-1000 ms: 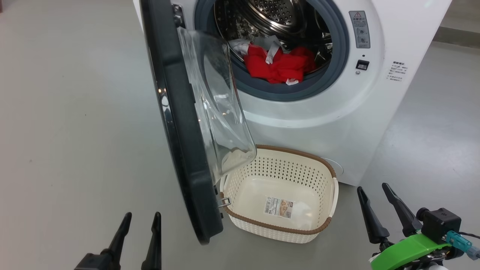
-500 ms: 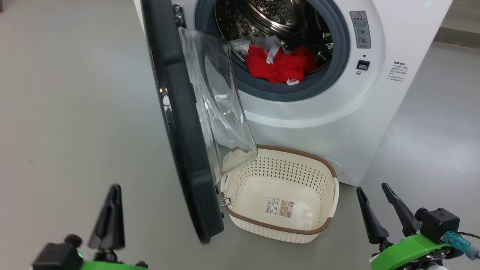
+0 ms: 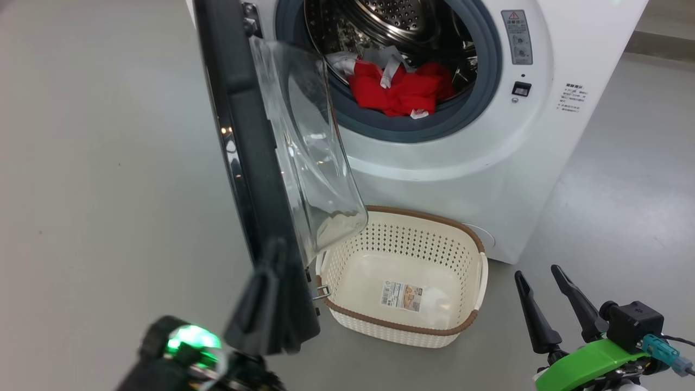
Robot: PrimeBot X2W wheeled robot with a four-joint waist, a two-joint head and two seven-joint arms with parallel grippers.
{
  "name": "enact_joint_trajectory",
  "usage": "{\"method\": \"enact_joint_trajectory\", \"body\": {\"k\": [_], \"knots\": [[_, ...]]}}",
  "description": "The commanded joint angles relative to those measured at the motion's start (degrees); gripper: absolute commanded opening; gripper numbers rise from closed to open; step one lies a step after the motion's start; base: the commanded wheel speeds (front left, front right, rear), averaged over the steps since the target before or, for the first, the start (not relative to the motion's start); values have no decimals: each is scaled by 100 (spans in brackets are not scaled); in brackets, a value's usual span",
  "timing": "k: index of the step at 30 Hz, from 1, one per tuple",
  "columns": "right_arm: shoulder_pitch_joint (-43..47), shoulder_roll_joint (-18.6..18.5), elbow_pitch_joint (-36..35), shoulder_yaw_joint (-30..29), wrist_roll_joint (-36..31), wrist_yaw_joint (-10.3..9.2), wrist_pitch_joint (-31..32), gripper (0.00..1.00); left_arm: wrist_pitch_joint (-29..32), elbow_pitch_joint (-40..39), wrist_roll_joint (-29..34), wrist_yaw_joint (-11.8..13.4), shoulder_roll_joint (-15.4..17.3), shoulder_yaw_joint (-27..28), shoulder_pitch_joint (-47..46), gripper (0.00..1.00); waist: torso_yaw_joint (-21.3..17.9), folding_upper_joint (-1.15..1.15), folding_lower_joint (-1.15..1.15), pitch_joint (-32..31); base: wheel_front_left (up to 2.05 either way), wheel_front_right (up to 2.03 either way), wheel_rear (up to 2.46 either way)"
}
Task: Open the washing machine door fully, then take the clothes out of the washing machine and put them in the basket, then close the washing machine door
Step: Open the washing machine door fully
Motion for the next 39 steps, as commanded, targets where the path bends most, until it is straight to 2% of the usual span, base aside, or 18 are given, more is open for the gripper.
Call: {"method": "enact_joint_trajectory", "body": {"k": [1, 6, 14, 22, 27, 39], "knots": [[-124, -76, -143, 140, -28, 37, -37, 100, -21, -82, -81, -36, 36, -69, -187, 0, -10, 0, 0, 28, 0, 0, 0], [-204, -78, -156, 169, -55, 37, -37, 100, -21, 732, -320, 23, 36, -802, -225, 0, -62, 0, 0, 150, 0, 0, 0], [-283, -84, -155, 184, -72, 37, -37, 100, -21, 1626, -727, 105, 36, -889, -378, 0, -98, 0, 0, 270, 0, 0, 0], [-289, -74, -149, 184, -56, 37, -37, 100, -21, 2129, -817, 262, 36, -617, -524, 0, -105, 0, 0, 282, 0, 0, 0], [-283, -77, -150, 176, -33, 37, -37, 100, -21, 2253, -780, 265, 36, -353, -492, 0, -83, 0, 0, 263, 0, 0, 0], [-260, -52, -172, 193, -53, 37, -37, 100, -21, 2231, -517, 303, 36, 630, -212, 0, 4, 0, 0, 261, 0, 0, 0]]}}
